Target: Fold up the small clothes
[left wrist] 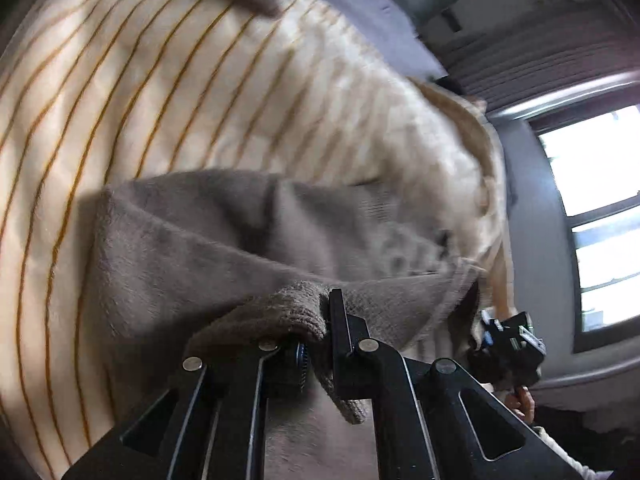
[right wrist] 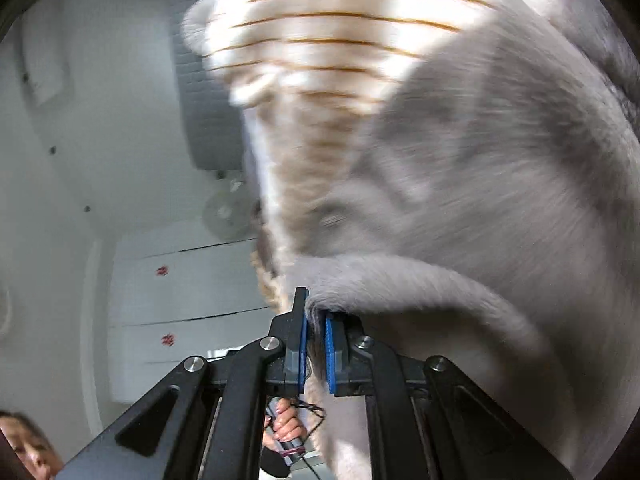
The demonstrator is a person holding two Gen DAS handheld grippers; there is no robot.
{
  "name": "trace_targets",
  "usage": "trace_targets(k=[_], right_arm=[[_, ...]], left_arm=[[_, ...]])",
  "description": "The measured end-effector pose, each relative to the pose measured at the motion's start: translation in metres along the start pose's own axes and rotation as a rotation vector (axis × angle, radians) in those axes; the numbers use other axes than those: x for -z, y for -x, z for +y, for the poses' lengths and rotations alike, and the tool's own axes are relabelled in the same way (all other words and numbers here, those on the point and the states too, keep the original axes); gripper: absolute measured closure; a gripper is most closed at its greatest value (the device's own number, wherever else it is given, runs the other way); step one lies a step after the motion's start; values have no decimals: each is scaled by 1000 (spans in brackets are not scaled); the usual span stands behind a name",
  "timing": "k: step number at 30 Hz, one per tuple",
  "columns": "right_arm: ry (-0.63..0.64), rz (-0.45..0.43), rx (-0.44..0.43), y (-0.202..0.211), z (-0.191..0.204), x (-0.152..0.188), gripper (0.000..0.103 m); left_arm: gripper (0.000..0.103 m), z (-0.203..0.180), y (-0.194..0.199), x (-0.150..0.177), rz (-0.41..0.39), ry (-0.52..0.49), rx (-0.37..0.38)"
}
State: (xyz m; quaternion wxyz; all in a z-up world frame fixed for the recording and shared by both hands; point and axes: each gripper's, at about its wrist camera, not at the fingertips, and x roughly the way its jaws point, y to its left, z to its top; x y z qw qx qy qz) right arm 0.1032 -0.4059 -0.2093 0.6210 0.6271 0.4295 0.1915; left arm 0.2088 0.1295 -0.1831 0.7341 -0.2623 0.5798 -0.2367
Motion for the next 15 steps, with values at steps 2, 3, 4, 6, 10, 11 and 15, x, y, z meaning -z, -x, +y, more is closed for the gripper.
trace_targets(k=[2,3,4,6,10,11,15], right_arm=[[-16,-2,-6,-3,-13,-5,95],[-15,-6,-16,-3,-14,-6,95],[-13,-7,-24,-2,-13,-5,95],[-22,-8,-43,-1,-10,-6,95],[-59,-20,-99,1,-4,-10,91],[-66,-25,-106,2,-2,-12,91],[-93,-65,-103,8,1,-24,83]], left_arm=[[94,8,-5,0,6,30,9],[94,9,-4,-1,7,39,9],[94,8,0,-1,9,43,1],[94,4,7,-2,16,38,-24],[94,-14,25,-5,18,-26,-9],[94,-19,26,-6,19,-41,-19],[77,-34,26,-5,13,-131,-140]])
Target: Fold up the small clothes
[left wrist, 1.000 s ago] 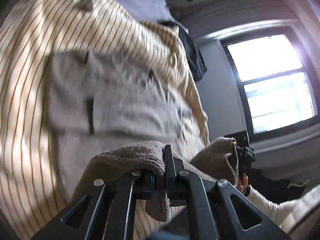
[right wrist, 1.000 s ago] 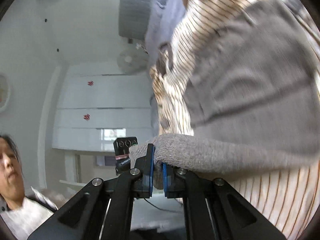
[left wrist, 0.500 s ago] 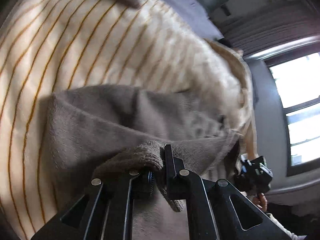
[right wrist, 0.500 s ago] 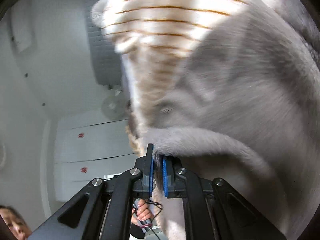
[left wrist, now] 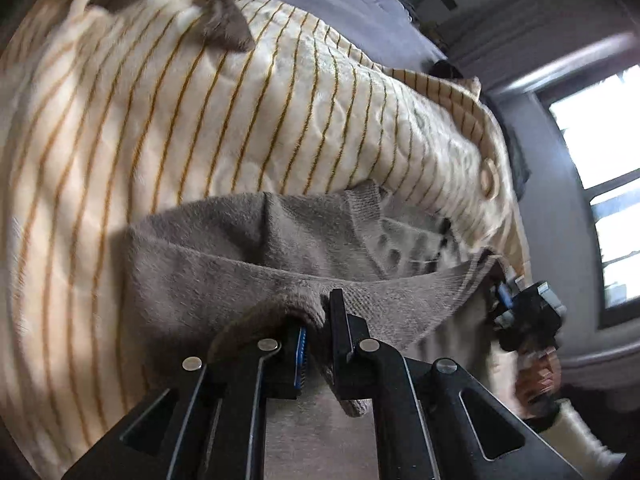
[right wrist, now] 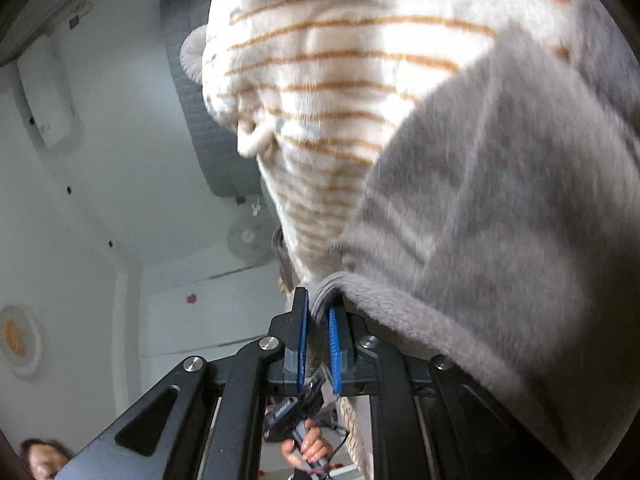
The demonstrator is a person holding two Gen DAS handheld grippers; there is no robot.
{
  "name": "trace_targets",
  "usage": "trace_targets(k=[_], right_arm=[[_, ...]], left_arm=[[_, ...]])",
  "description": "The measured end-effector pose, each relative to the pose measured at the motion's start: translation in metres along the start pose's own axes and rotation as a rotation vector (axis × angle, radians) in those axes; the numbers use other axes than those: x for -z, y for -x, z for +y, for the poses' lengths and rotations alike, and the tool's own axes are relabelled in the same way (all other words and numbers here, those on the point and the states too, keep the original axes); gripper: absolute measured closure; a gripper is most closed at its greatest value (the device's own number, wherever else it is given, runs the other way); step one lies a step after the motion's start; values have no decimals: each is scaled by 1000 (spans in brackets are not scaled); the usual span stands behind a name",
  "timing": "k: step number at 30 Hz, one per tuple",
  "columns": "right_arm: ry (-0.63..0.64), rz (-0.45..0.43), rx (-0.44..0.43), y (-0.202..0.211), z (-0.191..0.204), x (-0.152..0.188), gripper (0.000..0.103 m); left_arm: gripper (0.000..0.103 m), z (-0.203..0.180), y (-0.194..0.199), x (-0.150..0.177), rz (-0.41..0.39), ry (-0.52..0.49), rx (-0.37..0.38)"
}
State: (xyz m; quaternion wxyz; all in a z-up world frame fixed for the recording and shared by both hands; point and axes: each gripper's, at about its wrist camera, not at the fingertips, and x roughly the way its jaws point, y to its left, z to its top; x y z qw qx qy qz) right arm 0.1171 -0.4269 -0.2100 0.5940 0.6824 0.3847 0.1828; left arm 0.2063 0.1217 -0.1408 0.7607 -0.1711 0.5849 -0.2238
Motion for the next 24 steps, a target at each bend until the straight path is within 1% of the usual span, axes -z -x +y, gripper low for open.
trace_targets(k=[1,2,3,4,7,10,11,12,13,14,15,18,19,20,21,23,24], right_arm=[[4,-13,16,0,2,-2,69],[11,-28,33,1,4,-4,59],[21,-39,42,3,7,-5,45],[37,-50,45,3,14,-10,44],[112,-50,118,4,30,-9,44],[210,-33,205,0,47,-5,45],[252,-23,240,-2,54,-5,53],[314,0,289,-9,61,-2,74],[347,19,321,-13,66,0,86],[397,41,389,-24,70,3,87],[425,44,435,-30,71,4,87],[509,37,603,-46,69,4,87],[526,33,651,-50,63,3,91],[528,27,665,-51,58,1,92],[519,19,662,-46,54,2,97],[488,-17,647,-30,46,1,98],[478,-41,646,-24,47,0,98]], left_arm=[[48,-4,2,1,-19,-15,-30],[35,-8,3,1,-44,-28,-61],[24,-11,7,3,-75,-52,-94],[24,-10,10,4,-86,-66,-109],[24,-9,13,8,-97,-83,-189],[24,-12,8,11,-84,-110,-185],[24,-13,4,10,-75,-116,-175],[24,-15,-1,9,-68,-119,-166],[24,-16,-8,7,-69,-113,-170],[24,-16,-14,5,-72,-109,-176],[24,-15,-20,3,-82,-104,-194],[24,0,-42,-4,-99,-53,-311],[24,5,-46,-5,-106,-41,-329],[24,8,-48,-5,-115,-38,-324],[24,9,-48,-4,-123,-45,-318],[24,6,-45,-5,-125,-78,-349],[24,4,-42,-5,-129,-97,-382]])
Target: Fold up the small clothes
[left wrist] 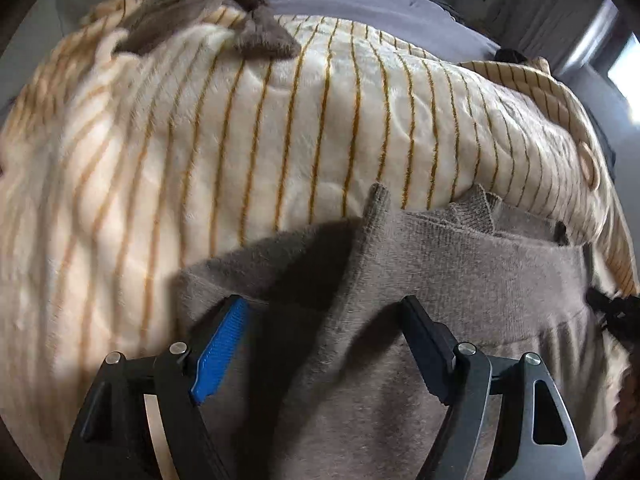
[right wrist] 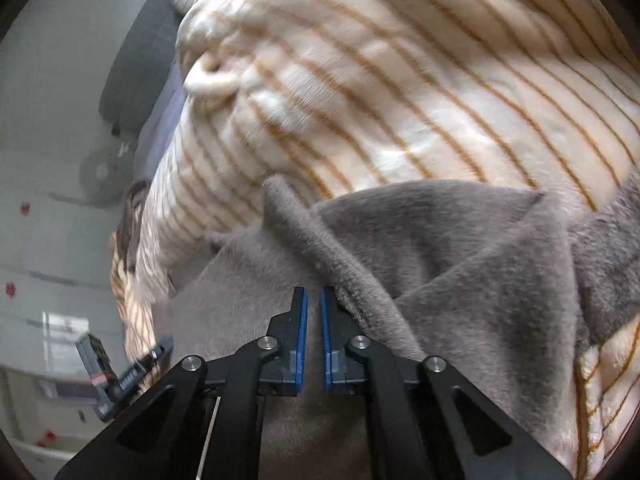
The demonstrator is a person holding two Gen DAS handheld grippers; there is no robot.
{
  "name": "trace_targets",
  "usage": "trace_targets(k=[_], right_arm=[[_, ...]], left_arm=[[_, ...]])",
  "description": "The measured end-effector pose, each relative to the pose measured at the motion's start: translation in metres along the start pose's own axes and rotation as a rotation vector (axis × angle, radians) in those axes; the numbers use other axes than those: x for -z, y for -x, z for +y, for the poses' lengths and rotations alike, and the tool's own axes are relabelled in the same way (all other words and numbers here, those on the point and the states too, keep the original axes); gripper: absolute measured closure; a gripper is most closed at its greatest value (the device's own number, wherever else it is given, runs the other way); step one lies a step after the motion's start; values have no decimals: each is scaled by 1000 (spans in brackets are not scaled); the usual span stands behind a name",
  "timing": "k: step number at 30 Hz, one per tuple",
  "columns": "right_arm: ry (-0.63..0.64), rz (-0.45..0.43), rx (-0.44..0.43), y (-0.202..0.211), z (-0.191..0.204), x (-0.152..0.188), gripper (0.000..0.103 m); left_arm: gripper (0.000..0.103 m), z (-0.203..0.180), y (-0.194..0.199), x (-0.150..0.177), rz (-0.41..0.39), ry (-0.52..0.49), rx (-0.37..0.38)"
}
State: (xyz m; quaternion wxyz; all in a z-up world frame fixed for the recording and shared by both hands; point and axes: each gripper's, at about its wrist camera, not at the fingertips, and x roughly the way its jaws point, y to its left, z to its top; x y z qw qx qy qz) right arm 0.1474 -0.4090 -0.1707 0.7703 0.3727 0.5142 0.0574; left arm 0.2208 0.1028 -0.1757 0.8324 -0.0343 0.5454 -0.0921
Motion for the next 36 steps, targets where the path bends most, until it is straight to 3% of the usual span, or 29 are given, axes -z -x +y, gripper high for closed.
trace_targets(k=[2,5,7,10,16,19,22,26,27,28,29,30,31,36], right_arm=[[-2,-26,24,9,-3,-2,97],[-11,-26,18,29,-1,-8,89],[-6,1,-19,38,0,-6,77],[13,36,-47,57,-4,6,66],[-33,100,-30,94,-38,54,64],[-52,115,3,111,-59,76,64],[-68,128,21,119,-71,91,64],[-82,165,-26,110,-76,101,64],[-78,169,-34,107,-76,102,64],[-73,172,-48,102,-73,103,65],[-66,175,-68,98,-70,103,67],[-52,181,-88,94,-65,104,86],[-35,201,-105,89,-59,104,97],[41,277,-138,90,-44,109,97]], left_arm=[[24,3,6,-1,5,-8,-17],[24,11,19,4,43,-20,45],[24,15,32,13,73,-47,83],[24,20,48,33,123,-74,122],[24,29,68,84,233,-28,240],[24,28,72,106,268,-19,247],[24,29,69,118,291,2,256],[24,25,63,121,293,21,300],[37,26,64,121,286,15,310],[59,25,63,120,288,9,322],[68,27,62,120,297,2,323],[85,28,61,120,300,-4,318],[91,29,61,119,301,-3,328],[96,39,80,121,281,-9,378]])
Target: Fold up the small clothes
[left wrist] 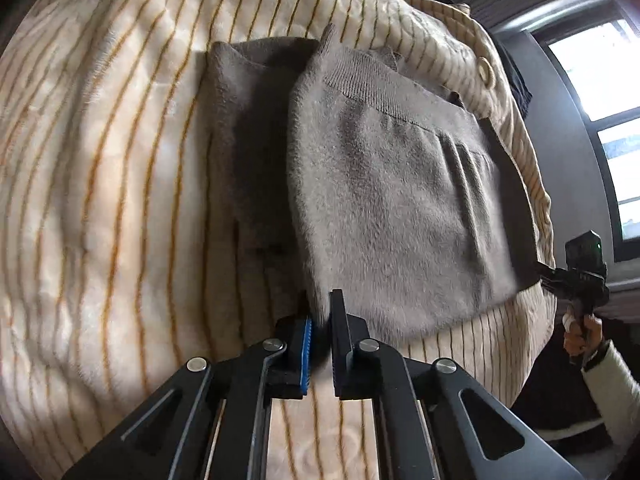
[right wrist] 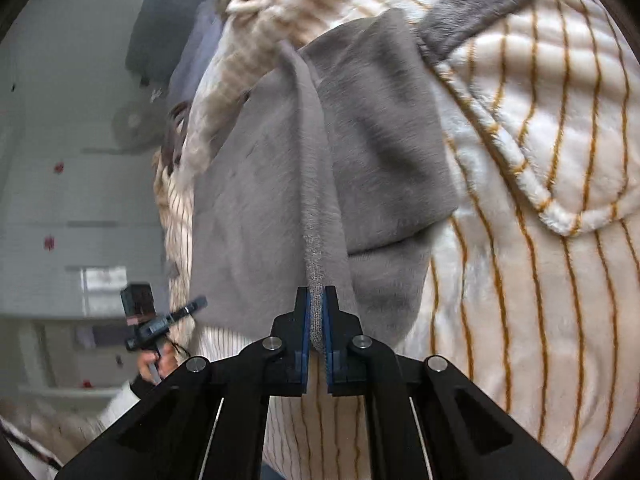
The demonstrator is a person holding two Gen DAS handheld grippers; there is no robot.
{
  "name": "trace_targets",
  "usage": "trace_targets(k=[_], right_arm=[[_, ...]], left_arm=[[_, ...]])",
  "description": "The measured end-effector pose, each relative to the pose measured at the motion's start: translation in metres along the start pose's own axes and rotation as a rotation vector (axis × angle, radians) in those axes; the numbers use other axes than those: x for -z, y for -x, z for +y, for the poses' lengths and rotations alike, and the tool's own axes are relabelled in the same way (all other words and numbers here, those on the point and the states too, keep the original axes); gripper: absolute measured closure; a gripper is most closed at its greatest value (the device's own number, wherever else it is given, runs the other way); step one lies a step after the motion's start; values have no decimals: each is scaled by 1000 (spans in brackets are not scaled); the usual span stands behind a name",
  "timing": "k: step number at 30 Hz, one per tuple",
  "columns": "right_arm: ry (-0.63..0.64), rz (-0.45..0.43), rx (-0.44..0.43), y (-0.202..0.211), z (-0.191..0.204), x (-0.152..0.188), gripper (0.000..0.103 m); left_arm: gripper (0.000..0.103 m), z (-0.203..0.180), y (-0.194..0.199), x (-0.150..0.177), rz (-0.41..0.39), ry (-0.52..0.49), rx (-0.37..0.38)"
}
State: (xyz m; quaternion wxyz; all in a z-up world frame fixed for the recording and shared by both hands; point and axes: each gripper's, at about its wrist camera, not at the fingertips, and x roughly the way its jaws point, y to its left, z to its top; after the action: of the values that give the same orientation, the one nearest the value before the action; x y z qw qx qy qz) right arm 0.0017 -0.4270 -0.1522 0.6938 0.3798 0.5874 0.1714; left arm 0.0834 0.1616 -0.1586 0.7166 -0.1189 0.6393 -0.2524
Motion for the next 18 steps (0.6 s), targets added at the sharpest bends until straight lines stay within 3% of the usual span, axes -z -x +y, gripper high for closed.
trace_targets(k=[6,11,14,18], right_arm=[[-58,57,95,-4,-29,10,97],[-69,58,95,-7,-36,12,97],[-55,62,136,-4,-31,12,97],[-56,0,184,11,-16,10,96]], left_arm=[[96,17,-21,24,51,10,-22],[96,16,-17,32,40,12,-20],[96,12,-6,31,41,13,-65],[95,2,20,28,26,-32,-172]])
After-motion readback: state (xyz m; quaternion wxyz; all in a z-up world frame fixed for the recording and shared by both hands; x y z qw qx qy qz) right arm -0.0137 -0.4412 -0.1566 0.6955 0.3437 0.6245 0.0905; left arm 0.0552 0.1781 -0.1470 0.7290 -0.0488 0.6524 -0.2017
